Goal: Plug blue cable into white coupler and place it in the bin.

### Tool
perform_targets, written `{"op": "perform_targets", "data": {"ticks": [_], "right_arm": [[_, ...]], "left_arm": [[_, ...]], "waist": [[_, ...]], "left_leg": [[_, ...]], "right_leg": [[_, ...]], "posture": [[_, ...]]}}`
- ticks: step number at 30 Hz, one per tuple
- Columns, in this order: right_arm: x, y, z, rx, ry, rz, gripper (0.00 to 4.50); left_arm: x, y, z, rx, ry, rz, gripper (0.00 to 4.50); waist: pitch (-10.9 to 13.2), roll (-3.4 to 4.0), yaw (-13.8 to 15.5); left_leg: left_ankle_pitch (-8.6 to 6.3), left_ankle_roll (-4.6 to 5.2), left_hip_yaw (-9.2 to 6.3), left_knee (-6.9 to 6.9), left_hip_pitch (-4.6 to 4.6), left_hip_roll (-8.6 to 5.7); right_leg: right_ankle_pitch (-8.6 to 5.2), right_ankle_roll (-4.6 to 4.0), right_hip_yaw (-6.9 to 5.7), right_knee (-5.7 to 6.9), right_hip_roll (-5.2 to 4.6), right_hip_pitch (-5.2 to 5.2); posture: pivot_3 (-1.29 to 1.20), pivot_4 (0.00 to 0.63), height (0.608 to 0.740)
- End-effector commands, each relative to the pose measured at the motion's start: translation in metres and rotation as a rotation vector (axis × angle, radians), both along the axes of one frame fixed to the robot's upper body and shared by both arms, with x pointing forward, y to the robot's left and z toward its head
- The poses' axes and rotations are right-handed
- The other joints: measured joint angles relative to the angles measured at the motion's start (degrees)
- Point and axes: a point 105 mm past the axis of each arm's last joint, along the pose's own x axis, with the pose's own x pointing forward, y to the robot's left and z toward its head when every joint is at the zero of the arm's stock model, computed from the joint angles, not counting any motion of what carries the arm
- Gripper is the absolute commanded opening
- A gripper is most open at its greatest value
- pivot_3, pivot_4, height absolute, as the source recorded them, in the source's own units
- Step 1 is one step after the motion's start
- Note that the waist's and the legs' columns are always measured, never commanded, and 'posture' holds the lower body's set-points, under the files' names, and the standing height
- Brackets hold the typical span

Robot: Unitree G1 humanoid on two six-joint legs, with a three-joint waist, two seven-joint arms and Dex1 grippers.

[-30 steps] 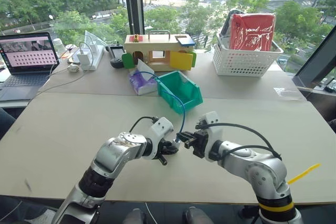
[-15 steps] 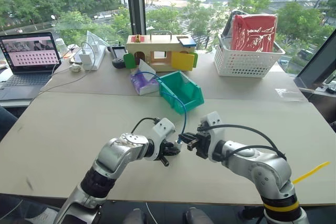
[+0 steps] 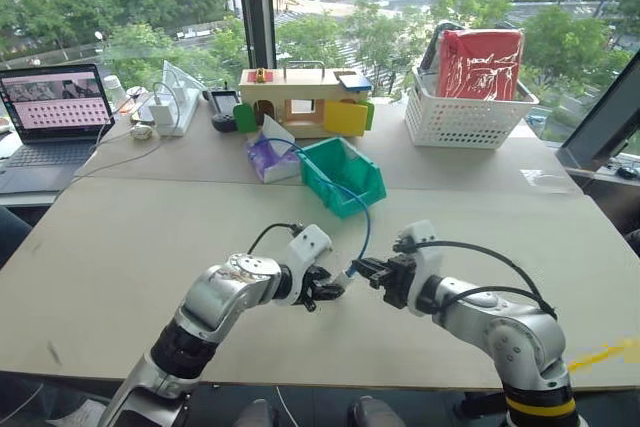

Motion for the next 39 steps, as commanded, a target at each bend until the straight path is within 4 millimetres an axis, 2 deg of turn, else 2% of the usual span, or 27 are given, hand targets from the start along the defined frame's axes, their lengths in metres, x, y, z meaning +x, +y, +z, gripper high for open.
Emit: {"op": "perform_targets", "data": {"ticks": [1, 2, 3, 5, 8, 12, 14, 20, 24, 27, 29, 30, 34, 37, 38, 39], "right_arm": [[0.016, -0.028, 0.038, 0.113, -0.121, -0.117, 0.0], [0.019, -0.034, 0.047, 0.132, -0.153, -0.131, 0.0], [0.022, -0.039, 0.055, 0.137, -0.18, -0.141, 0.0], [0.029, -0.048, 0.076, 0.113, -0.25, -0.131, 0.0], [0.042, -0.051, 0.099, 0.079, -0.317, -0.11, 0.0], [0.064, -0.042, 0.121, -0.019, -0.406, -0.034, 0.0], [0.089, -0.034, 0.13, -0.103, -0.461, -0.021, 0.0], [0.15, -0.01, 0.141, -0.266, -0.537, -0.002, 0.0], [0.17, 0.003, 0.135, -0.299, -0.528, 0.006, 0.0], [0.176, 0.007, 0.128, -0.328, -0.515, 0.021, 0.0], [0.176, 0.013, 0.13, -0.304, -0.52, 0.033, 0.87], [0.177, 0.014, 0.132, -0.291, -0.524, 0.035, 1.08], [0.176, 0.017, 0.152, -0.23, -0.578, 0.043, 2.47], [0.172, 0.007, 0.171, -0.158, -0.614, 0.041, 3.53], [0.17, 0.002, 0.176, -0.145, -0.623, 0.045, 3.74], [0.167, -0.002, 0.179, -0.136, -0.631, 0.051, 4.19]], "left_arm": [[-0.004, -0.001, 0.006, -0.037, -0.012, -0.025, 3.96], [-0.004, -0.001, 0.008, -0.055, -0.012, -0.027, 4.36], [-0.005, -0.001, 0.01, -0.078, -0.015, -0.037, 4.45], [-0.018, -0.005, 0.024, -0.228, 0.013, -0.097, 4.45], [-0.033, 0.008, 0.036, -0.339, -0.044, -0.195, 4.45], [-0.045, 0.037, 0.03, -0.406, -0.081, -0.208, 4.45], [-0.043, 0.052, 0.022, -0.402, -0.123, -0.152, 4.45], [-0.032, 0.07, 0.03, -0.482, -0.238, 0.006, 4.45], [-0.023, 0.08, 0.034, -0.475, -0.299, 0.107, 4.45], [-0.018, 0.087, 0.035, -0.456, -0.337, 0.161, 4.45], [-0.011, 0.095, 0.037, -0.43, -0.372, 0.215, 4.5], [-0.007, 0.098, 0.037, -0.415, -0.384, 0.237, 4.5], [0.001, 0.105, 0.041, -0.415, -0.406, 0.282, 4.5], [0.009, 0.112, 0.046, -0.408, -0.445, 0.32, 4.5], [0.011, 0.114, 0.048, -0.401, -0.456, 0.328, 4.5], [0.013, 0.116, 0.048, -0.395, -0.465, 0.336, 4.5]], "waist": [[0.2, 0.17, 0.0], [0.2, 0.18, 0.0], [0.2, 0.18, 0.0], [0.3, 0.2, -0.1], [0.4, 0.23, -0.7], [0.5, 0.24, -1.0], [0.5, 0.24, -1.1], [0.5, 0.18, -0.9], [0.5, 0.18, -0.7], [0.5, 0.18, -0.3], [0.5, 0.19, -0.2], [0.5, 0.19, -0.2], [0.6, 0.21, -0.3], [0.6, 0.21, -0.3], [0.6, 0.22, -0.3], [0.6, 0.22, -0.2]], "left_leg": [[0.0, 0.0, 0.0, 0.0, 0.0, -0.01], [0.0, 0.0, 0.0, 0.0, -0.02, -0.03], [0.0, 0.0, 0.01, 0.01, -0.04, -0.04], [0.0, 0.0, 0.01, 0.01, -0.04, -0.05], [0.0, 0.0, 0.06, -0.03, -0.07, 0.0], [0.01, 0.01, 0.08, -0.44, 0.06, -0.02], [0.02, 0.01, 0.08, -0.58, 0.08, -0.04], [0.02, 0.01, 0.2, -0.6, -0.14, -0.1], [0.02, 0.01, 0.2, -0.63, -0.39, -0.09], [0.01, 0.0, 0.19, -0.77, -0.43, -0.09], [0.0, -0.03, 0.18, -0.8, -0.44, -0.09], [0.0, -0.04, 0.19, -0.8, -0.46, -0.09], [0.0, -0.05, 0.19, -0.8, -0.45, -0.09], [0.01, -0.07, 0.18, -0.79, -0.42, -0.08], [0.01, -0.07, 0.18, -0.79, -0.41, -0.08], [0.01, -0.07, 0.17, -0.79, -0.42, -0.08]], "right_leg": [[0.0, 0.0, 0.0, 0.0, 0.0, 0.0], [0.01, 0.01, 0.01, 0.0, -0.01, 0.0], [0.01, 0.02, 0.03, 0.0, -0.01, -0.02], [0.03, 0.07, 0.02, -0.01, -0.01, -0.01], [0.04, 0.06, 0.05, 0.01, 0.03, -0.13], [0.2, -0.12, 0.09, 0.02, 0.07, -0.2], [0.22, -0.28, 0.06, 0.02, 0.07, -0.23], [0.25, -0.24, 0.13, 0.01, 0.0, -0.52], [0.25, -0.23, 0.1, 0.04, 0.01, -0.74], [0.25, -0.24, 0.06, 0.05, -0.01, -0.8], [0.25, -0.24, 0.03, 0.04, -0.04, -0.81], [0.25, -0.24, 0.03, 0.03, -0.04, -0.82], [0.26, -0.24, 0.03, 0.11, -0.04, -0.84], [0.26, -0.25, 0.01, 0.16, -0.02, -0.84], [0.26, -0.25, 0.0, 0.17, -0.02, -0.82], [0.26, -0.25, 0.0, 0.17, -0.02, -0.82]], "posture": [[0.0, 0.15, 0.737], [0.0, 0.15, 0.737], [0.0, 0.15, 0.737], [0.0, 0.15, 0.737], [0.0, 0.15, 0.737], [0.0, 0.15, 0.737], [0.0, 0.15, 0.737], [0.0, 0.15, 0.737], [0.0, 0.15, 0.737], [0.0, 0.15, 0.737], [0.0, 0.15, 0.737], [0.0, 0.15, 0.737], [0.0, 0.15, 0.737], [0.0, 0.15, 0.737], [0.0, 0.15, 0.737], [0.0, 0.15, 0.737]]}}
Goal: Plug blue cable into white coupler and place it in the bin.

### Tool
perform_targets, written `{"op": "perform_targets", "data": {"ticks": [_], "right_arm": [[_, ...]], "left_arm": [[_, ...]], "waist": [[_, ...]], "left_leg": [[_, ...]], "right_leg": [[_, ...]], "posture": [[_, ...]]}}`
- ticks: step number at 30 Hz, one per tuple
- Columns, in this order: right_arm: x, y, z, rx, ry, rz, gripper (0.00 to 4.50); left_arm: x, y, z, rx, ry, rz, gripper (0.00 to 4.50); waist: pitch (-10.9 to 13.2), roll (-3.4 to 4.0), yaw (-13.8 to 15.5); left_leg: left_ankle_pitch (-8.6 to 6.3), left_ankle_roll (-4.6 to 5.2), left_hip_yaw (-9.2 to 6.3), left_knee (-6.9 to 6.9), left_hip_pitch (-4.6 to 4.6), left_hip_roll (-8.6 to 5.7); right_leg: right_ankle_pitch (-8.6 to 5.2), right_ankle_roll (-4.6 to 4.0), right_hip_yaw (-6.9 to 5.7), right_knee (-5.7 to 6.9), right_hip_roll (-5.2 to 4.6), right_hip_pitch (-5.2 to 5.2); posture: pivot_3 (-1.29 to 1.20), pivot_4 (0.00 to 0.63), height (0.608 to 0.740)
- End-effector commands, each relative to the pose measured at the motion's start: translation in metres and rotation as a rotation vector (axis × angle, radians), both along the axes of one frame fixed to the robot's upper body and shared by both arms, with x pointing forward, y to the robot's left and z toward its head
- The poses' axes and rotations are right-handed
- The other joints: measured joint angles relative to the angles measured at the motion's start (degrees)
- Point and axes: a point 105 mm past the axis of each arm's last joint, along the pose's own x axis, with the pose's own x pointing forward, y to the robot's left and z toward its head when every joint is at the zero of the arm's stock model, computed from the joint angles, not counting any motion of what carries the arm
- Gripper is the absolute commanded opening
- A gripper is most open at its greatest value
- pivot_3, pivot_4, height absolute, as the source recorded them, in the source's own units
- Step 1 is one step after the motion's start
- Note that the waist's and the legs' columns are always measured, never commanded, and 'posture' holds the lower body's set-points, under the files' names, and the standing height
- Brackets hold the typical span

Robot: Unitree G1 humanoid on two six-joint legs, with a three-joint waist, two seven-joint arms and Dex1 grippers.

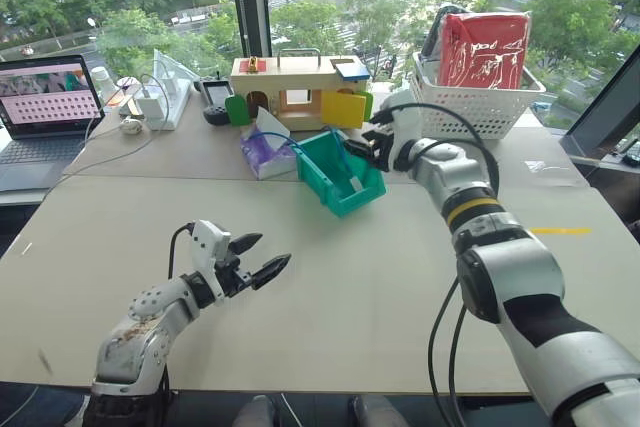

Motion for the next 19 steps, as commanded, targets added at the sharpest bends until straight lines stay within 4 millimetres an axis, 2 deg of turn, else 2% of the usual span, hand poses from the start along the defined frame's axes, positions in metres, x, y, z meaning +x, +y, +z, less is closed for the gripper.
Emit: {"op": "perform_targets", "data": {"ticks": [1, 3, 4, 6, 9, 11, 13, 15, 19], "right_arm": [[-0.012, -0.02, 0.04, 0.073, -0.104, 0.032, 4.49], [-0.023, -0.033, 0.045, 0.08, -0.135, 0.04, 4.49], [-0.035, -0.045, 0.045, 0.07, -0.157, 0.052, 4.49], [-0.054, -0.054, 0.04, 0.028, -0.173, 0.069, 4.49], [-0.098, -0.075, 0.01, -0.1, -0.17, 0.099, 4.49], [-0.119, -0.081, -0.003, -0.115, -0.166, 0.088, 4.49], [-0.138, -0.093, -0.028, -0.105, -0.13, 0.015, 4.49], [-0.152, -0.101, -0.056, -0.126, -0.084, -0.049, 4.49], [-0.162, -0.11, -0.084, -0.068, -0.052, -0.158, 4.49]], "left_arm": [[0.01, 0.011, 0.015, 0.026, -0.082, 0.062, 4.5], [0.015, 0.015, 0.018, 0.036, -0.104, 0.098, 4.5], [0.02, 0.019, 0.02, 0.05, -0.118, 0.126, 4.5], [0.025, 0.025, 0.022, 0.069, -0.134, 0.159, 4.5], [0.032, 0.03, 0.024, 0.106, -0.153, 0.186, 4.5], [0.034, 0.031, 0.025, 0.126, -0.165, 0.184, 4.5], [0.038, 0.035, 0.028, 0.118, -0.162, 0.185, 4.5], [0.042, 0.038, 0.03, 0.114, -0.161, 0.181, 4.5], [0.045, 0.034, 0.031, 0.125, -0.157, 0.132, 4.5]], "waist": [[0.0, 0.0, 0.1], [0.0, 0.0, 0.4], [0.0, 0.0, 0.6], [0.0, -0.01, 1.1], [0.0, -0.01, 1.8], [0.0, 0.0, 1.8], [0.0, 0.0, 1.5], [0.0, -0.02, 1.7], [0.0, -0.03, 1.3]], "left_leg": [[0.0, 0.0, 0.0, 0.0, 0.0, -0.01], [0.0, 0.0, -0.04, 0.01, -0.01, -0.01], [0.0, 0.0, -0.04, 0.0, -0.02, -0.01], [0.0, 0.0, -0.11, 0.0, -0.07, -0.02], [0.0, 0.0, -0.13, 0.0, -0.12, -0.02], [-0.01, -0.01, -0.22, -0.01, -0.13, -0.02], [-0.01, -0.01, -0.16, 0.0, -0.12, -0.02], [0.0, -0.02, -0.19, 0.06, -0.05, -0.03], [0.13, -0.12, -0.13, 0.15, 0.23, -0.05]], "right_leg": [[0.0, 0.0, 0.0, -0.01, -0.01, 0.0], [0.0, 0.0, -0.06, -0.03, -0.02, 0.04], [0.0, 0.0, -0.06, -0.06, -0.03, 0.05], [0.0, 0.01, -0.14, -0.08, -0.04, 0.07], [0.0, 0.01, -0.14, -0.07, -0.03, 0.03], [-0.01, 0.0, -0.22, -0.08, -0.03, 0.03], [-0.01, 0.0, -0.16, -0.05, -0.02, 0.02], [-0.01, 0.0, -0.15, 0.02, 0.01, 0.09], [-0.01, 0.0, -0.06, 0.06, 0.04, 0.25]], "posture": [[0.0, 0.15, 0.737], [0.0, 0.15, 0.737], [0.0, 0.15, 0.737], [0.0, 0.15, 0.737], [0.0, 0.15, 0.737], [0.0, 0.15, 0.737], [0.0, 0.15, 0.737], [0.0, 0.15, 0.737], [0.0, 0.15, 0.737]]}}
